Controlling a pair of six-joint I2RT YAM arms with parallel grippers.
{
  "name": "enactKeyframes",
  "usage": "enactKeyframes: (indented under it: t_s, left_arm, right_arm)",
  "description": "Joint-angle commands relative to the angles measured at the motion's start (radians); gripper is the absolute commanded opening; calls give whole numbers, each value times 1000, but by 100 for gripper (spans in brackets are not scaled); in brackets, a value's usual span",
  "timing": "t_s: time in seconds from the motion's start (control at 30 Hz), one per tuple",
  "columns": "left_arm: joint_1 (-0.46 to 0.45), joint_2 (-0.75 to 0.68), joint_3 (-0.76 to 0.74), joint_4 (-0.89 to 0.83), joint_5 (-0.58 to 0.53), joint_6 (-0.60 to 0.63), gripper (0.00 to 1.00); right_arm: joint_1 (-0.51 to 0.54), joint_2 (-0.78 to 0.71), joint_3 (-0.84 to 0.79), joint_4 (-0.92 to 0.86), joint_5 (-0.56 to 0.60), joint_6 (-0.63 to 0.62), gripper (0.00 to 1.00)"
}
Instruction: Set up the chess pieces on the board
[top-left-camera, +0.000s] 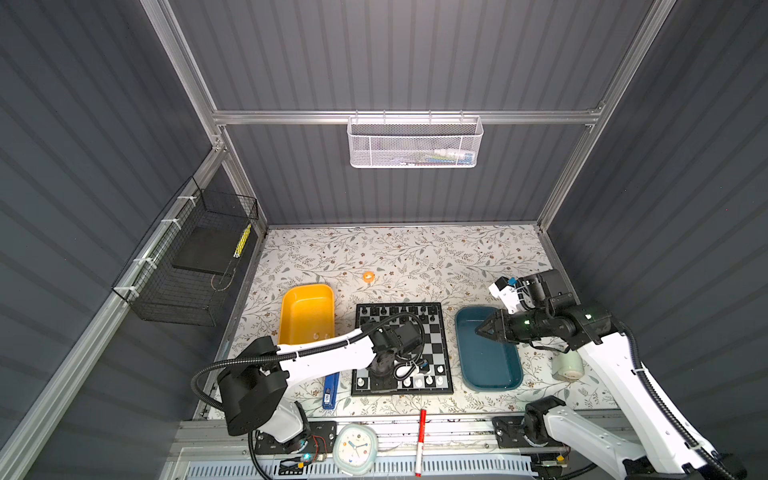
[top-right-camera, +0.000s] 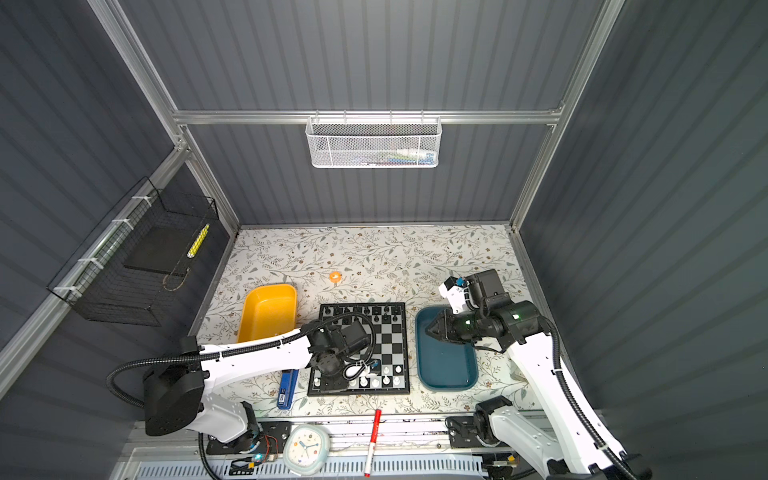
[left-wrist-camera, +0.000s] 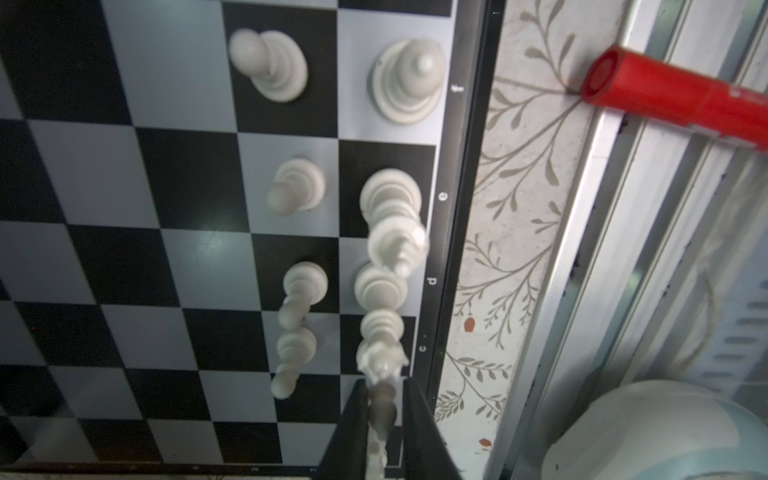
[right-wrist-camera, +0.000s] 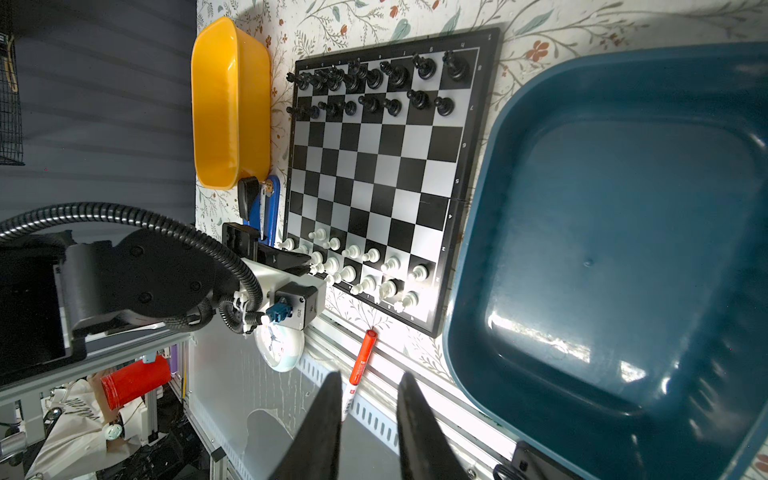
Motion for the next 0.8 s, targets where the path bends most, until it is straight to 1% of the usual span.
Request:
enactKeyframes:
  t_s: [0.0,0.23,0.47,0.77]
  left_arm:
    - [-7,9,20,-22,2,1,19]
    - [-7,12,30,-25,-6,2,21]
    - [-7,7,35,-33,-22,3,28]
    - [-5,1,46,-51,-22,23,32]
  right_arm:
    - [-2,-3,1,0,11,1,27]
    - [-2,-3,3,0,14,1,27]
    - [-2,0,0,2,14,-3,28]
    - [-2,10,18,-5,14,-12,28]
